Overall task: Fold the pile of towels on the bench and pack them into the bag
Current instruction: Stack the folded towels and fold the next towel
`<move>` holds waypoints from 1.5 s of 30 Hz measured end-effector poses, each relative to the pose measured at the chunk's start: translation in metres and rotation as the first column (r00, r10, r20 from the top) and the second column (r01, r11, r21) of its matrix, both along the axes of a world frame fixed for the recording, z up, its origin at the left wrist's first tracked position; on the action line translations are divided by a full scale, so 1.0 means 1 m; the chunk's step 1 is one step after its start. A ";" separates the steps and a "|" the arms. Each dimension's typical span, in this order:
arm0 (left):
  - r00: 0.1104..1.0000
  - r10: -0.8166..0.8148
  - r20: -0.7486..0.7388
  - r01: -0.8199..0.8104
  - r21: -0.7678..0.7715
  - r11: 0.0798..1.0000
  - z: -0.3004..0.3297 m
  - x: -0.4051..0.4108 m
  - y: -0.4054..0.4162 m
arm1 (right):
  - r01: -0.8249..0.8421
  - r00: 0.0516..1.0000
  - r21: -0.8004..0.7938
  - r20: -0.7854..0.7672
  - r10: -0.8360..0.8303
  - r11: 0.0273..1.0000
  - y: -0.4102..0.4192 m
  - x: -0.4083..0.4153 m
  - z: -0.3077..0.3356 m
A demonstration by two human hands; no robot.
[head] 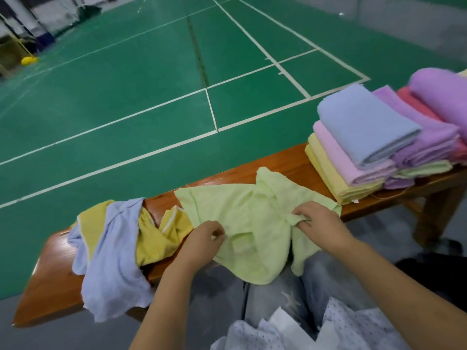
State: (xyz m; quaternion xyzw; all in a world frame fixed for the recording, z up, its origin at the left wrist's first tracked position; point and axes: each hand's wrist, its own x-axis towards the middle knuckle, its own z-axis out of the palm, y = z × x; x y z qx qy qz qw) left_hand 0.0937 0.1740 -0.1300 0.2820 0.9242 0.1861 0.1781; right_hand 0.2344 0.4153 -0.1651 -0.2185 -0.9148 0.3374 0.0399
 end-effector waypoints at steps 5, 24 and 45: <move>0.950 0.246 0.192 -0.294 0.284 0.913 0.019 -0.001 0.002 | 0.100 0.983 -0.247 -0.127 -0.135 0.964 0.003 0.001 0.031; 0.590 0.134 0.796 -0.806 0.592 0.029 0.170 -0.031 0.009 | -0.068 0.477 -0.900 -0.408 -0.778 0.430 0.055 -0.016 0.231; 0.438 0.073 0.896 -0.844 0.381 0.378 0.074 0.097 0.075 | -0.003 0.912 -0.557 -0.343 -0.226 0.831 -0.052 0.037 0.106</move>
